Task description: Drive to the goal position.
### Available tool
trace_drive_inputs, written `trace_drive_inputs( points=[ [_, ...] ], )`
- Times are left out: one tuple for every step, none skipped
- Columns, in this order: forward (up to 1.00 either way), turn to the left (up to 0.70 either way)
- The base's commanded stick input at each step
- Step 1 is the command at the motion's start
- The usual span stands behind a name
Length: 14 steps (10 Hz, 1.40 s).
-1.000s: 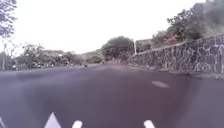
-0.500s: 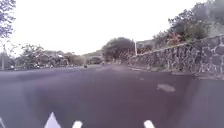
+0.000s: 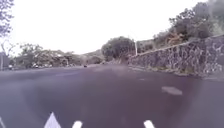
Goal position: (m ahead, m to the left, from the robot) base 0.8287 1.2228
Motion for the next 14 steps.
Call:
trace_drive_inputs(
  points=[
    [0.7, 0.0],
    [0.7, 0.0],
    [0.7, 0.0],
    [0.7, 0.0],
    [0.7, 0.0],
    [0.7, 0.0],
    [0.7, 0.0],
    [0.7, 0.0],
    [0.7, 0.0],
    [0.7, 0.0],
    [0.7, 0.0],
    [0.7, 0.0],
    [0.7, 0.0],
    [0.7, 0.0]
  ],
)
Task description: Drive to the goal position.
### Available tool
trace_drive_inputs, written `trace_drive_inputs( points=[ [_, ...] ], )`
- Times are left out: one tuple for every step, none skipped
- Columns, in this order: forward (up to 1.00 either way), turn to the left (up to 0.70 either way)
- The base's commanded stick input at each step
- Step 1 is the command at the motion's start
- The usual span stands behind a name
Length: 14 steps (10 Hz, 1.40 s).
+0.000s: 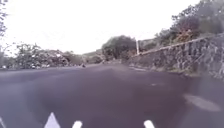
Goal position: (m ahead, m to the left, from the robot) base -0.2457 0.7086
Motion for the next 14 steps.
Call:
trace_drive_inputs(
  points=[
    [0.7, 0.0],
    [0.7, 0.0],
    [0.7, 0.0],
    [0.7, 0.0],
    [0.7, 0.0],
    [0.7, 0.0],
    [0.7, 0.0],
    [0.7, 0.0],
    [0.7, 0.0],
    [0.7, 0.0],
    [0.7, 0.0],
    [0.7, 0.0],
    [0.7, 0.0],
    [0.7, 0.0]
  ],
)
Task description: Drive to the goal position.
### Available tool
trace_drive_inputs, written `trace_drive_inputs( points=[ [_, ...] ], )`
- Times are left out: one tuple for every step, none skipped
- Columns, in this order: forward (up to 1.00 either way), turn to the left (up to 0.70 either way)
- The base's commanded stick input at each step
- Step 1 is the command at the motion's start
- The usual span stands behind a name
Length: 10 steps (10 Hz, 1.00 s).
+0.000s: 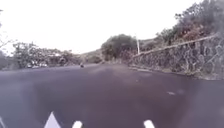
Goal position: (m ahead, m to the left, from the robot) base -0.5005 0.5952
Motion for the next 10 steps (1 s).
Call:
trace_drive_inputs(
  points=[
    [0.7, 0.0],
    [0.7, 0.0],
    [0.7, 0.0],
    [0.7, 0.0],
    [0.7, 0.0],
    [0.7, 0.0],
    [0.7, 0.0],
    [0.7, 0.0],
    [0.7, 0.0],
    [0.7, 0.0]
  ],
)
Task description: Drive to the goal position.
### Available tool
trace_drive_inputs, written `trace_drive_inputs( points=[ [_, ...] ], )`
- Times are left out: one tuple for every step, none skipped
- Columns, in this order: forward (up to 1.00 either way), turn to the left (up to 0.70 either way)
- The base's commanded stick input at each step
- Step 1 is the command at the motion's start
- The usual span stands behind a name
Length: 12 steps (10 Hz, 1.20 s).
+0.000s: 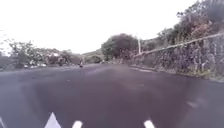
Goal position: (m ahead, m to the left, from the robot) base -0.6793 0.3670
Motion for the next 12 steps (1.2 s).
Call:
trace_drive_inputs(
  points=[
    [0.7, 0.0],
    [0.7, 0.0],
    [0.7, 0.0],
    [0.7, 0.0],
    [0.7, 0.0],
    [0.7, 0.0],
    [0.7, 0.0],
    [0.7, 0.0],
    [0.7, 0.0],
    [0.7, 0.0],
    [0.7, 0.0],
    [0.7, 0.0]
  ],
)
